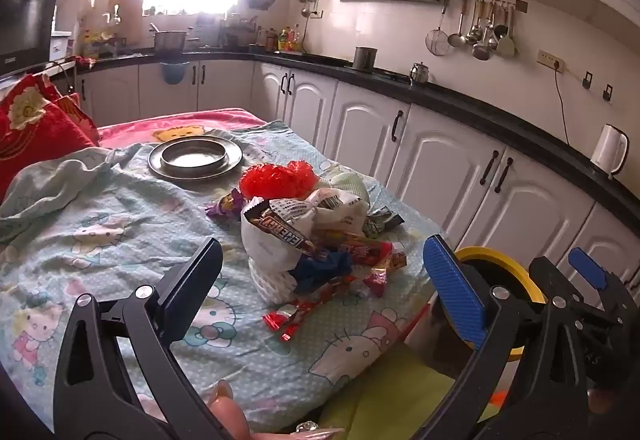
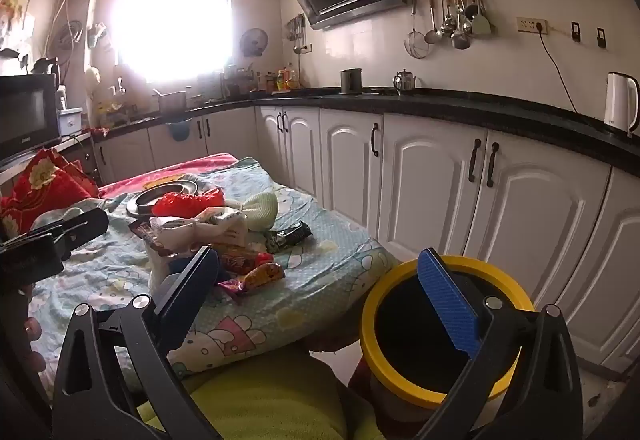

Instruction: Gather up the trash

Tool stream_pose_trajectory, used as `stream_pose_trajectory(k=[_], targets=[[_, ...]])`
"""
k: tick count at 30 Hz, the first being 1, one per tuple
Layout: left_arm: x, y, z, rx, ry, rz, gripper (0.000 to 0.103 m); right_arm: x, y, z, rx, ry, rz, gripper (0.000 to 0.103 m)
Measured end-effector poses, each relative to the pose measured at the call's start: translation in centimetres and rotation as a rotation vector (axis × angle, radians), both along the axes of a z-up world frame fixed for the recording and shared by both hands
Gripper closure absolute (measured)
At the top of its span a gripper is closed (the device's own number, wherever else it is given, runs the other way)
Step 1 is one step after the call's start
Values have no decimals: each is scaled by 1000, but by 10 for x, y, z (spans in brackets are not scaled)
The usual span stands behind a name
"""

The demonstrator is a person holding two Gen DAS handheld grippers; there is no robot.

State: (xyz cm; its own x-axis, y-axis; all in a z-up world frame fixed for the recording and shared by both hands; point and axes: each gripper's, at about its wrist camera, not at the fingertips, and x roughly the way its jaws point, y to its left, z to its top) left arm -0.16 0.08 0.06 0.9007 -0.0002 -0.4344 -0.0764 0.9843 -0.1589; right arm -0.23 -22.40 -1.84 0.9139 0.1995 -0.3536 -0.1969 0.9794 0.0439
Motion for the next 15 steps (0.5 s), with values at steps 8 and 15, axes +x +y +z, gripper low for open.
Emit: stream_pose_trajectory(k=[8, 15], targets=[[-2, -4, -2, 1, 13, -1, 11, 0, 0, 1, 7, 11, -3, 6], [1, -7, -3, -3, 13, -8, 11, -2, 5, 1, 11, 4, -3, 6]])
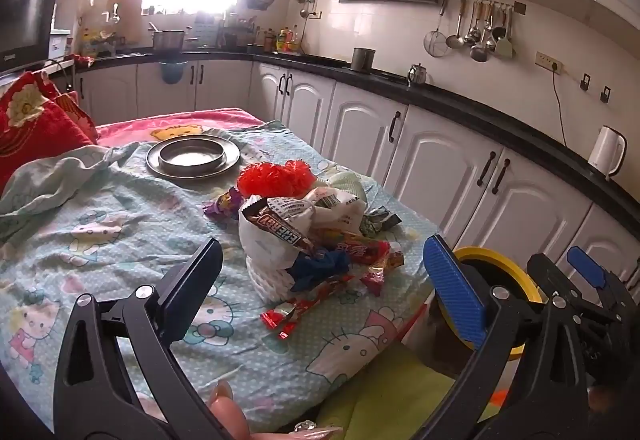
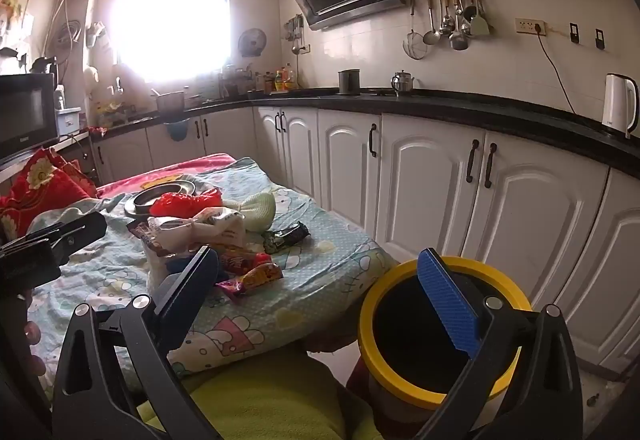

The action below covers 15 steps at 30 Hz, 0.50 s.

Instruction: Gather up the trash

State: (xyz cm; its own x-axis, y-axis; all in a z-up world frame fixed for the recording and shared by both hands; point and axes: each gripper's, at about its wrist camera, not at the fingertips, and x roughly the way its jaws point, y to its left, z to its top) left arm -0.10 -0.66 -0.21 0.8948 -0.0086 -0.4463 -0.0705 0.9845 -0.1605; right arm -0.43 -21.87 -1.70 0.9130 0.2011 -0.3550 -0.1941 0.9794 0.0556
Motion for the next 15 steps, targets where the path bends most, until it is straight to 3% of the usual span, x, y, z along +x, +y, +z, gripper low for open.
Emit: stream_pose_trajectory(k=[15], targets=[[-4, 5, 1, -17, -4, -9, 11, 1, -11, 0, 0, -4, -4, 6]])
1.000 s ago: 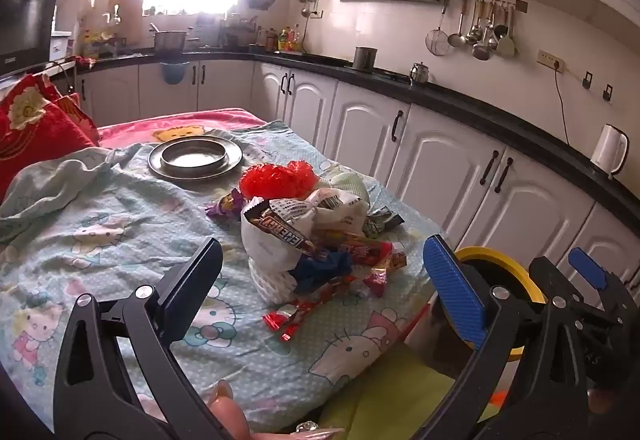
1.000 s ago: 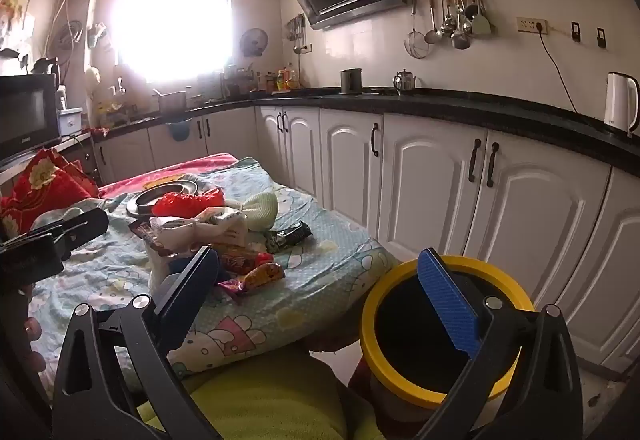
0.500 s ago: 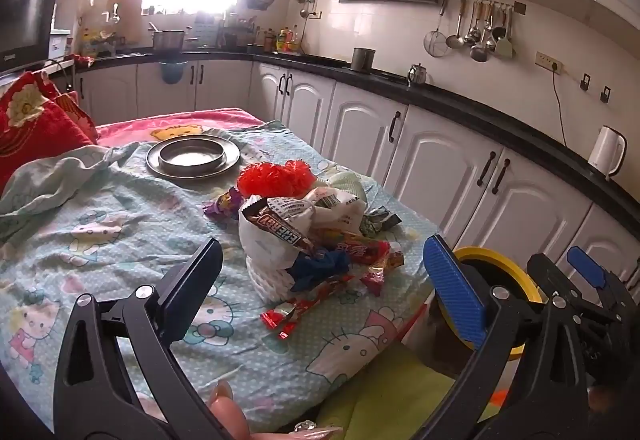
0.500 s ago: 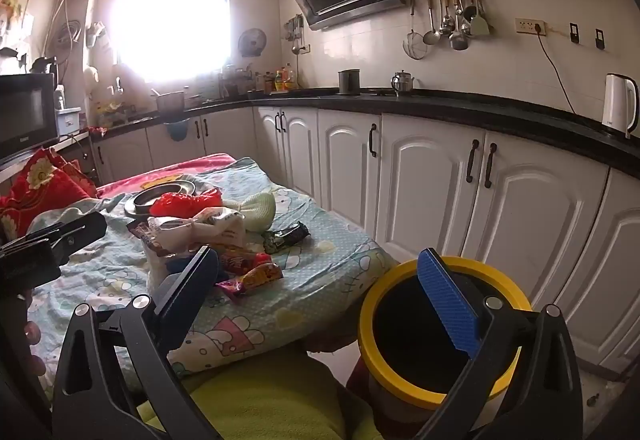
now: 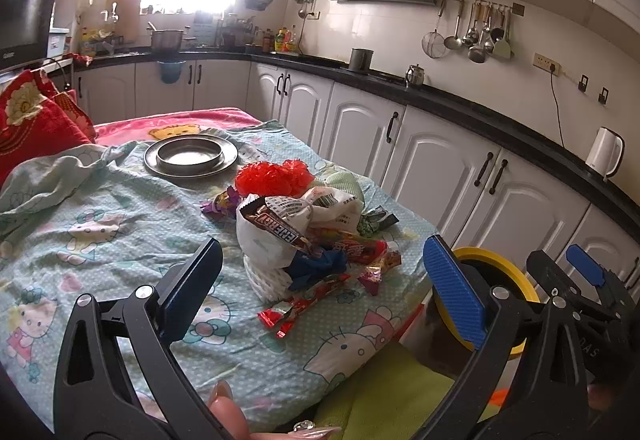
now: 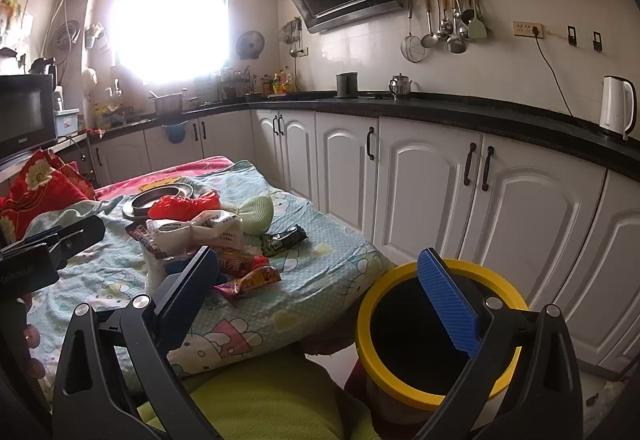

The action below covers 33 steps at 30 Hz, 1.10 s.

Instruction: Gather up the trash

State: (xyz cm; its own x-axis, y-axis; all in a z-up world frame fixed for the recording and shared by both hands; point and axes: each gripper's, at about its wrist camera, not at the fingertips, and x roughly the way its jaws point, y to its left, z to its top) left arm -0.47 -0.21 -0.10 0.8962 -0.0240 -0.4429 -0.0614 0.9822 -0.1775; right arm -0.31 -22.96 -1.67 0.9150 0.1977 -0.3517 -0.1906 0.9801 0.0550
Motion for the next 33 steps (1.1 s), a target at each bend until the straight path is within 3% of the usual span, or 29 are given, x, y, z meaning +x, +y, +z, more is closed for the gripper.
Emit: stream_pose_trajectory(k=[33], targets=[[4, -1, -9, -16, 24, -33, 11, 0, 10, -5, -10, 17, -6, 6]])
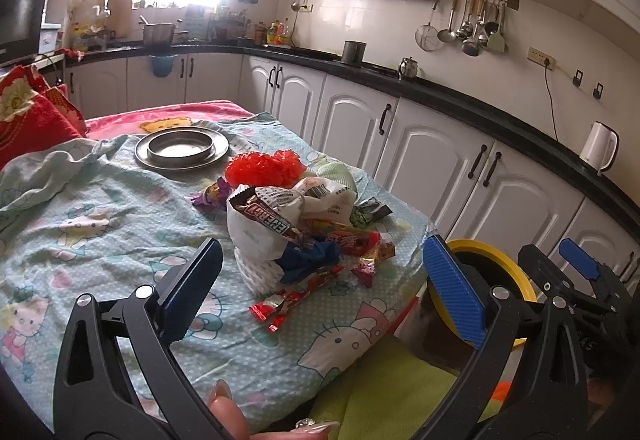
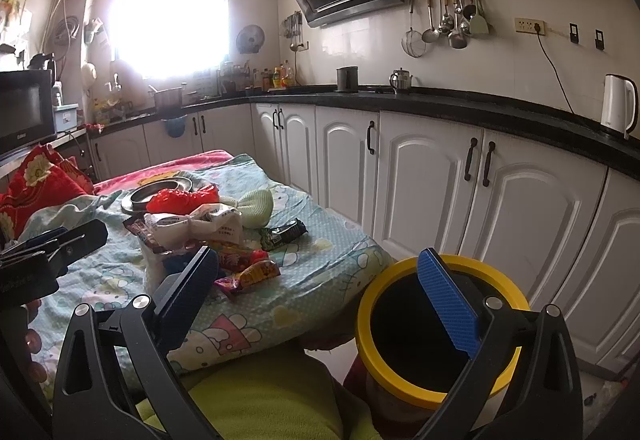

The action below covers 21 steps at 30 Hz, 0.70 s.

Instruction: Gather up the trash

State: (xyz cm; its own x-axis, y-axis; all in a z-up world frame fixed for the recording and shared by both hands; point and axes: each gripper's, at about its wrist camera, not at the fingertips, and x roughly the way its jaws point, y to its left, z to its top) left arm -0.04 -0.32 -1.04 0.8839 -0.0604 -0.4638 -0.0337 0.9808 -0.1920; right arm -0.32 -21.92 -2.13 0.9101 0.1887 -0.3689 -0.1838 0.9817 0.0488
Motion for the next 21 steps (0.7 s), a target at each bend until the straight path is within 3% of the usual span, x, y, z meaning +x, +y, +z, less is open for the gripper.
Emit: stream_pose_trajectory(k=[21], targets=[[25, 50, -8, -120, 62, 55, 11, 35, 43, -11, -76, 130, 190, 6]])
